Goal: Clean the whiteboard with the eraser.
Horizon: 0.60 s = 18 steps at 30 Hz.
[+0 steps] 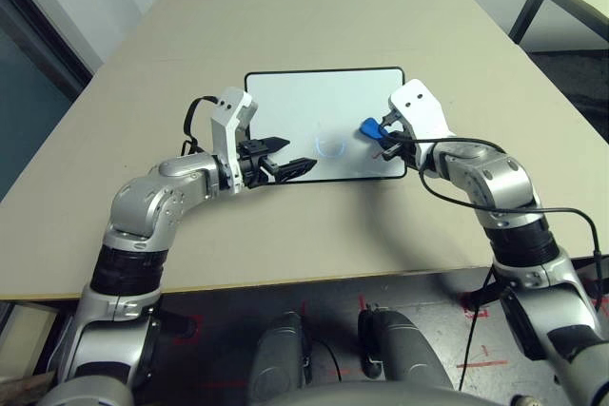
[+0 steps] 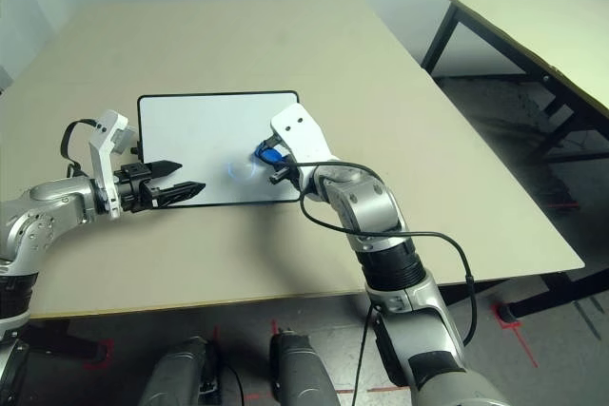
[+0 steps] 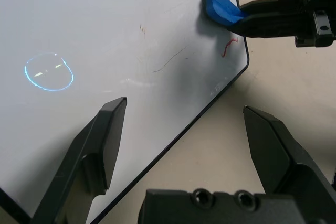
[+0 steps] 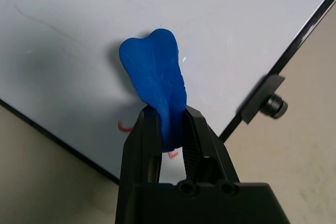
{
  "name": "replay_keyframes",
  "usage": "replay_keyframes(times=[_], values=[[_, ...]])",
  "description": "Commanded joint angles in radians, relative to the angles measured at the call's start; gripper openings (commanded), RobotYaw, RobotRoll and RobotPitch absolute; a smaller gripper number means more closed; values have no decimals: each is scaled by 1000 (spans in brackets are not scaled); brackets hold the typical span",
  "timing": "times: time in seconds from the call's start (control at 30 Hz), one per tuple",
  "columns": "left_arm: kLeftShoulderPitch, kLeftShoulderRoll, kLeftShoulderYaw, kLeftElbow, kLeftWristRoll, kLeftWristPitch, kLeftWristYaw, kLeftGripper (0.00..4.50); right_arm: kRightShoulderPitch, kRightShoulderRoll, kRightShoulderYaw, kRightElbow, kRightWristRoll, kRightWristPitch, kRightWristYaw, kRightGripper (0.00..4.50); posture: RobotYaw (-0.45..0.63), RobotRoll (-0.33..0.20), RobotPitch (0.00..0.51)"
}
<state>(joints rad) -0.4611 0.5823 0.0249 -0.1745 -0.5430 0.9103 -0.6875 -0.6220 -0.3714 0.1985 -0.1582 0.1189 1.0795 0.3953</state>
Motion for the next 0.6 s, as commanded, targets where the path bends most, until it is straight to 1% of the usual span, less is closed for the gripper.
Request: replay_keyframes(times=[0.03,0.17,0.3,0.37,0.5,0.6], values=[[7,2,-5,-14,-2,12,2,4500,77,-21,44,-64,10,96,6,566,-43,0,138],[7,0,-6,-11,-2,12,1,4500,139,-34,68,-156,25,168,11,566,-48,0,140],[3,-3,-10,-7,0,11,0,4500,147,-53,69,-157,27,180,10,566,-51,0,138],[0,-3,-11,-2,1,9,-1,4500,137,-64,57,-141,24,170,9,566,-52,0,138],[-2,-2,-13,5,4,4,-5,4500,71,-83,-9,-60,8,121,-5,565,-57,0,137],[-1,-3,-15,7,4,2,-6,4500,52,-104,-25,-22,5,101,-5,564,-59,0,135]])
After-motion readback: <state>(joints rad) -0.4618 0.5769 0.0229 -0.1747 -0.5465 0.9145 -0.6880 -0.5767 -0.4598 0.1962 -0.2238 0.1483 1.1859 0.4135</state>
